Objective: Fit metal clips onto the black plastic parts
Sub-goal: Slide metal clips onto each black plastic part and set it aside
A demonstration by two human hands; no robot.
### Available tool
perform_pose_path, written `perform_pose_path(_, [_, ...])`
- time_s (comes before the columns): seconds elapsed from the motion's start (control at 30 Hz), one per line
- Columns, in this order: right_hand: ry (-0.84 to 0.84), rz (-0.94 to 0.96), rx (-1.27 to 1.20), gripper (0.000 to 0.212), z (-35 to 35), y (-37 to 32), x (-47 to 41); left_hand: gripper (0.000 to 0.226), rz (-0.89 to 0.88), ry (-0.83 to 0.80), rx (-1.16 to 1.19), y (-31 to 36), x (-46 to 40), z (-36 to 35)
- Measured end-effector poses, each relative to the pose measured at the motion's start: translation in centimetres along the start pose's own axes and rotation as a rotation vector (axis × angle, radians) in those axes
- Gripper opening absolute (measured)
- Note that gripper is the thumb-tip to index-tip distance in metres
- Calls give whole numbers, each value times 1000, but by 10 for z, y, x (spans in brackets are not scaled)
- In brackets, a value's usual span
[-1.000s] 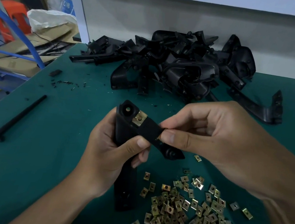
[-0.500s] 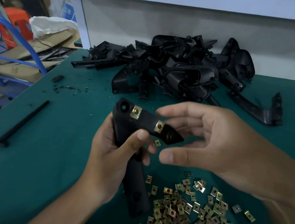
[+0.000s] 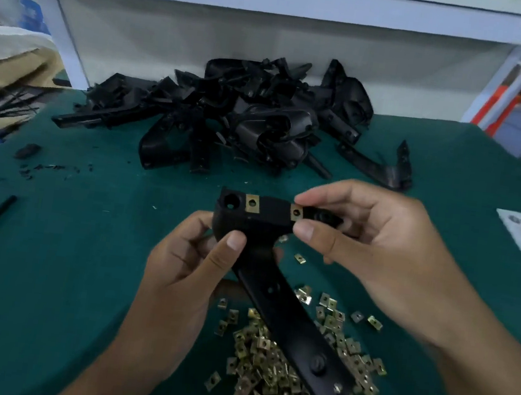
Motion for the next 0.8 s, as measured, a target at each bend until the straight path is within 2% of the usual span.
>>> perform_pose_path(0.2, [391, -121, -18, 26, 74, 6, 115, 20, 136, -274, -3, -21, 30, -105])
perform_pose_path(0.3, [608, -181, -30, 15, 111, -3, 192, 12, 151, -419, 24, -45, 63, -173])
perform_pose_path(0.43, [863, -302, 23, 16, 144, -13, 307, 13, 300, -622, 63, -89, 124, -251])
perform_pose_path(0.57, [1040, -485, 127, 22, 156, -7, 409, 30, 447, -769, -82, -137, 185, -306])
perform_pose_path(0.67, [1124, -587, 195, 14, 166, 8, 463, 11, 514, -839, -132, -164, 218, -337])
perform_pose_path(0.73, [1178, -651, 239, 11, 174, 19, 489, 26, 575, -913, -183, -175, 232, -351])
perform_pose_path(0.8, [1169, -798, 398, 16, 183, 34, 506, 48, 535, -1025, -388, -182, 234, -352])
Point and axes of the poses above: each hand's wrist, its own x-axis away from the middle knuckle, its own z-axis out of the back of the hand, y = z × x, the point moved 5 cm from there along -x, towards the middle knuckle, and after that the axes turned 3 degrees about z, right-handed, at the moved point
